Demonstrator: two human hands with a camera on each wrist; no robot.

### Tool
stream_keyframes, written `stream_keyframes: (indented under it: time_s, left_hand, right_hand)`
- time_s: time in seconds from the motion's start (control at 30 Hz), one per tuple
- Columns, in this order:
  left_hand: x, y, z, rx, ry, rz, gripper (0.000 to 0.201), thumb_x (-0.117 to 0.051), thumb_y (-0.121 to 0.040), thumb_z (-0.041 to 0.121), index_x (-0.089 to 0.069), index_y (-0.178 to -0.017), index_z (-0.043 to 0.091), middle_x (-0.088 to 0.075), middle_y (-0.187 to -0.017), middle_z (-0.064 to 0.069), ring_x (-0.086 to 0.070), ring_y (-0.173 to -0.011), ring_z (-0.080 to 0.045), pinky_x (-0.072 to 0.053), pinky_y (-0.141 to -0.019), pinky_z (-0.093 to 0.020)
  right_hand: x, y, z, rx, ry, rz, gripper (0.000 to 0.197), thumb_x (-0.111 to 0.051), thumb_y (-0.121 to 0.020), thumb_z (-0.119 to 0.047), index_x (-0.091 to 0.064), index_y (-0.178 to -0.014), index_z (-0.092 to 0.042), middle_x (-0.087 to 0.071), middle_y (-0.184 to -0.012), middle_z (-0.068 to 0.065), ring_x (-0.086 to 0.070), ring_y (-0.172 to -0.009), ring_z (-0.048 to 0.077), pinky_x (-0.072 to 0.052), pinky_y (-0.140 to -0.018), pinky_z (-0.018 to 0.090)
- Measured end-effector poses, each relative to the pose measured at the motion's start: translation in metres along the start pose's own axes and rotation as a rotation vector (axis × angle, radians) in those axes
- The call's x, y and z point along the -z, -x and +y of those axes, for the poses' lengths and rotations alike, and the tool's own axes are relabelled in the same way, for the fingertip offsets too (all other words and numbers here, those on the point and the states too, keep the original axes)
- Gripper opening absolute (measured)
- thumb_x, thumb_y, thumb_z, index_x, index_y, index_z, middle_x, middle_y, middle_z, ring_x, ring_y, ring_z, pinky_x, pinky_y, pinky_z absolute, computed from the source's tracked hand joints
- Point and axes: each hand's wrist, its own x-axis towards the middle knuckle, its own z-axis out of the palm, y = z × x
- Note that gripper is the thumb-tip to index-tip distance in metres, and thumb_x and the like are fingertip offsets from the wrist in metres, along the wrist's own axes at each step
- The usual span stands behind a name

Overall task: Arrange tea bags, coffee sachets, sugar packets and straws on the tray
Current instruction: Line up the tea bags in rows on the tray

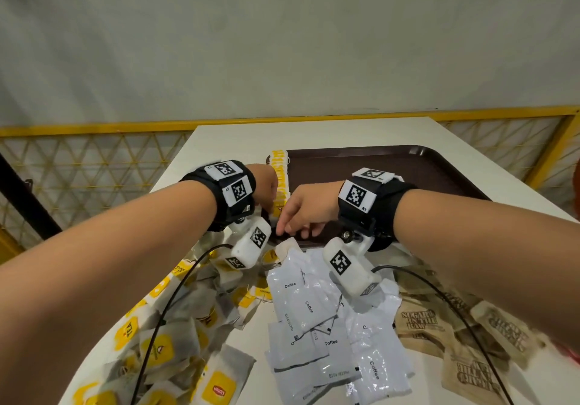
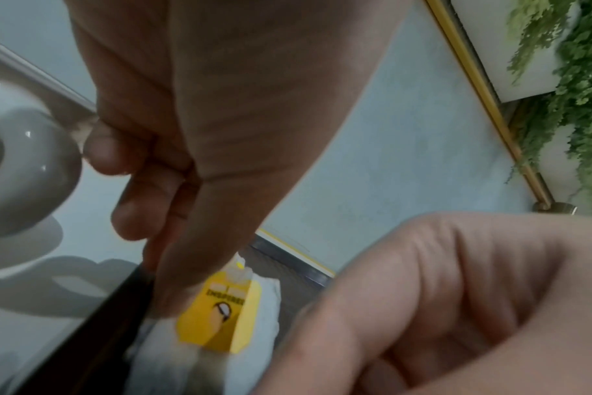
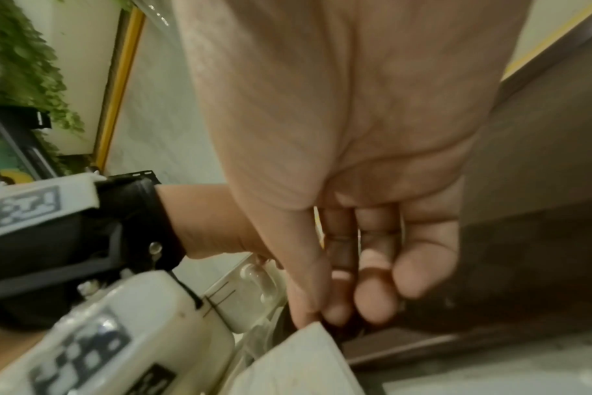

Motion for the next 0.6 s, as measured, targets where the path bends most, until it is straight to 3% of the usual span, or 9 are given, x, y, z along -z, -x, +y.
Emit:
stream_keyframes:
  time_s: [0.1,0.2,0.33,0.47,0.6]
  left_hand:
    - [0.001,0.004,-0.003,0.002,0.088,0.078,0.015,-0.069,-0.084,0.013,-0.069,-0.098,0.006,-0.066,-0.088,-0.004,-0.057,-0.075,-0.014,-0.045,-0.059,-0.018]
    - [-0.002,0.012,-0.007,0.042,0.318,0.185,0.013,-0.06,-0.088,0.006,-0.068,-0.097,0.01,-0.061,-0.082,0.001,-0.06,-0.071,-0.015,-0.054,-0.068,-0.025]
    - [-0.01,0.026,-0.015,0.124,0.73,0.137,0.017,-0.058,-0.088,0.001,-0.066,-0.099,0.012,-0.068,-0.097,-0.014,-0.065,-0.078,-0.019,-0.056,-0.087,-0.034]
    - [-0.016,0.039,-0.014,0.165,1.047,0.03,0.024,-0.054,-0.09,-0.005,-0.062,-0.107,0.01,-0.063,-0.116,-0.018,-0.063,-0.103,-0.025,-0.053,-0.091,-0.033]
    - [-0.022,0.042,-0.011,0.17,1.038,0.071,0.031,-0.059,-0.089,0.0,-0.061,-0.119,0.007,-0.063,-0.116,-0.015,-0.064,-0.105,-0.024,-0.053,-0.092,-0.033]
  right_hand:
    - [-0.004,-0.005,-0.001,-0.028,0.083,0.021,0.019,-0.057,-0.093,-0.008,-0.07,-0.107,-0.011,-0.064,-0.079,-0.003,-0.056,-0.059,0.007,-0.048,-0.055,0.018]
    - [-0.003,-0.004,0.0,-0.04,0.065,0.021,0.019,-0.057,-0.093,-0.008,-0.068,-0.108,-0.01,-0.064,-0.077,-0.003,-0.057,-0.06,0.008,-0.048,-0.057,0.02]
    - [0.006,0.003,0.003,-0.054,-0.18,0.014,0.022,-0.054,-0.094,-0.001,-0.063,-0.113,0.005,-0.063,-0.078,0.006,-0.058,-0.063,0.012,-0.054,-0.059,0.02]
    - [0.008,-0.003,0.013,-0.063,-0.425,0.302,0.019,-0.051,-0.092,0.006,-0.061,-0.107,0.003,-0.062,-0.084,0.013,-0.061,-0.073,0.02,-0.055,-0.081,0.034]
    - [-0.001,-0.015,0.016,-0.076,-0.519,0.308,0.016,-0.052,-0.09,0.006,-0.056,-0.102,-0.005,-0.06,-0.095,0.013,-0.061,-0.087,0.023,-0.052,-0.091,0.038]
